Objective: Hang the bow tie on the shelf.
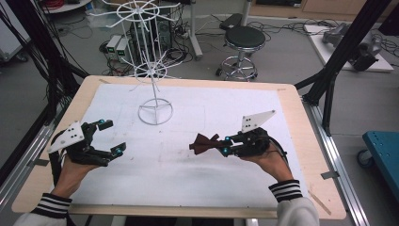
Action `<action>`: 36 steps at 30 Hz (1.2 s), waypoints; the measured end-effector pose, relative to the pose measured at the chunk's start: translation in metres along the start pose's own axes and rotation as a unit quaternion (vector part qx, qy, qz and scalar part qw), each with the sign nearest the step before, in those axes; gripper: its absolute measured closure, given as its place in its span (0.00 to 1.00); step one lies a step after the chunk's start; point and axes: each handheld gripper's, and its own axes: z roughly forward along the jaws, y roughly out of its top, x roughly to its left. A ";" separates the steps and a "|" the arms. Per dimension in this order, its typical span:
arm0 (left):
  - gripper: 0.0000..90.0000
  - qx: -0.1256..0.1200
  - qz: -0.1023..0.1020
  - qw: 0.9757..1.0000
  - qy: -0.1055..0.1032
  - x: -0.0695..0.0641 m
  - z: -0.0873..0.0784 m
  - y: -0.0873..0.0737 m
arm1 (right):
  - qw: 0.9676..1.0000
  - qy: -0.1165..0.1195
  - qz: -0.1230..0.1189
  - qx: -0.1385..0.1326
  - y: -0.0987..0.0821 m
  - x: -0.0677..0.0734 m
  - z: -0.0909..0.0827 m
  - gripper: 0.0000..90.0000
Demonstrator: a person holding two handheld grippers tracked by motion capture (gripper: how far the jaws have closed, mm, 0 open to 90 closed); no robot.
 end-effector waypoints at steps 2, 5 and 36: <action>0.06 0.006 0.006 1.000 -0.011 -0.002 0.004 0.004 | 1.000 0.002 -0.002 -0.002 0.004 0.002 0.004 0.84; 0.06 0.008 0.009 0.999 -0.030 -0.005 0.011 0.010 | 1.000 0.009 -0.007 -0.006 0.010 0.004 0.011 0.84; 0.06 0.044 0.037 0.983 -0.175 -0.054 0.093 0.049 | 1.000 0.009 -0.006 -0.020 0.039 0.010 0.049 0.84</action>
